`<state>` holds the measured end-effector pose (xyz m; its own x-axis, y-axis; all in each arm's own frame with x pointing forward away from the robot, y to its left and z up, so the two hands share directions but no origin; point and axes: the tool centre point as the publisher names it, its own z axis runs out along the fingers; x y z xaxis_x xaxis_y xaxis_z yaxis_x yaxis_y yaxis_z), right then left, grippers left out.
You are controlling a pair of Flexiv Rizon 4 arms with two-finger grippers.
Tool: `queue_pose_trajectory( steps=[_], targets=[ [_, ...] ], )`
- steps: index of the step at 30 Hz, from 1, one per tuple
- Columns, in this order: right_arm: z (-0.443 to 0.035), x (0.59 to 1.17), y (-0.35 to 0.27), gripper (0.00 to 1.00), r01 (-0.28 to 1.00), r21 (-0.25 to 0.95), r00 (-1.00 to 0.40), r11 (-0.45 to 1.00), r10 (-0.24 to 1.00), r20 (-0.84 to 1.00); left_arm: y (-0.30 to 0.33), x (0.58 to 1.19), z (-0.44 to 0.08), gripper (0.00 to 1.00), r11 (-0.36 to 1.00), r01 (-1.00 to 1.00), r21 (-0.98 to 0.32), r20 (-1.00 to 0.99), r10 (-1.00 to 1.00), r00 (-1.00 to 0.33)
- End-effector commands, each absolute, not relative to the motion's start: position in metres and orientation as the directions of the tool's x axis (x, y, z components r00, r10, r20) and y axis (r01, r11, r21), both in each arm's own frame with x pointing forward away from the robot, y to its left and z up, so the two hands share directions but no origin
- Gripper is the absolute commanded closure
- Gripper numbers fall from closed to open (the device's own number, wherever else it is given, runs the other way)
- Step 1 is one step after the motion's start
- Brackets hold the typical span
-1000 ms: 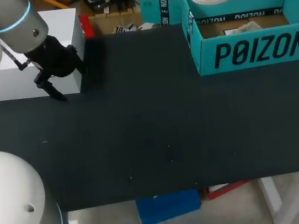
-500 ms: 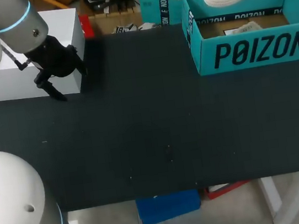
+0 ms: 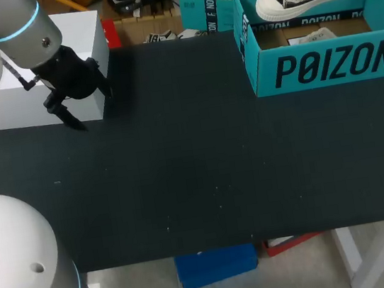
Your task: Take the shoe out of the shoebox, open the shoe tongue, remove and reinsert the insole, then place the shoe into the shoebox
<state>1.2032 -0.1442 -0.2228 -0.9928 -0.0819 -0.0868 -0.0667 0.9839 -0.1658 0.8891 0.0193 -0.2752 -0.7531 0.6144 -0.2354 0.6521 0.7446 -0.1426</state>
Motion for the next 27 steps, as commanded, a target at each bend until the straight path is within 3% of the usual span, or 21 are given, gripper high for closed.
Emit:
queue_pose_trajectory(
  steps=[1,27],
  targets=[
    [-0.24,1.22,-0.148,1.0,-0.064,-0.161,-0.997,0.985,-0.07,-0.035,0.02,0.888,-0.276,0.0,0.744,0.653,-0.14,-0.236,0.615,-0.752],
    [-0.334,1.239,-0.156,1.0,-0.074,-0.098,-0.993,0.992,-0.064,0.095,0.02,0.888,-0.276,0.0,0.744,0.653,-0.14,-0.236,0.615,-0.752]
  ],
)
